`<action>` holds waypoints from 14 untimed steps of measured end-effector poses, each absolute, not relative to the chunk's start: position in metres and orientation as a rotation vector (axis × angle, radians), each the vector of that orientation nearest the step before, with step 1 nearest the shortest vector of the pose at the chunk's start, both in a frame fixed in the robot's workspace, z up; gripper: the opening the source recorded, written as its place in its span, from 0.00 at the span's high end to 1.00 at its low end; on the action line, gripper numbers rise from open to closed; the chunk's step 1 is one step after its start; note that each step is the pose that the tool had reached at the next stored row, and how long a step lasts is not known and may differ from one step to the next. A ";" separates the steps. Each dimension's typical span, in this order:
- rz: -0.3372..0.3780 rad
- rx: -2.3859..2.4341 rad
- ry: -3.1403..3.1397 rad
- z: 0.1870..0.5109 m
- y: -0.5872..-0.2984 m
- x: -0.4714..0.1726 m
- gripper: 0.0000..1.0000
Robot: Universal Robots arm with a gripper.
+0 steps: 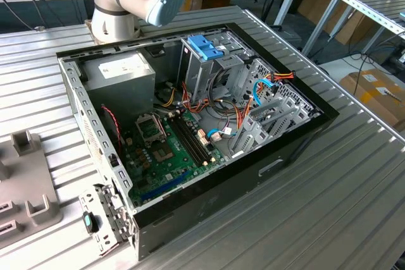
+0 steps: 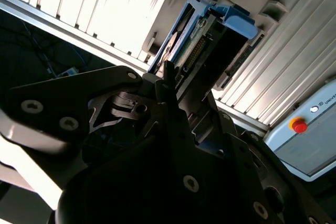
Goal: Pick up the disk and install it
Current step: 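Pick up the disk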
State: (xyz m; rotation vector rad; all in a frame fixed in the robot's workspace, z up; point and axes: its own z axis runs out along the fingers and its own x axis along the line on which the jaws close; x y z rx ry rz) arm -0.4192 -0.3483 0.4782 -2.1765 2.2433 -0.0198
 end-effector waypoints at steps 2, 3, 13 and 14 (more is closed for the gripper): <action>-0.020 -2.176 2.243 0.478 -0.348 -0.415 0.65; -0.020 -2.177 2.243 0.478 -0.348 -0.414 0.65; -0.020 -2.177 2.243 0.478 -0.348 -0.396 0.65; -0.020 -2.177 2.243 0.478 -0.348 -0.394 0.65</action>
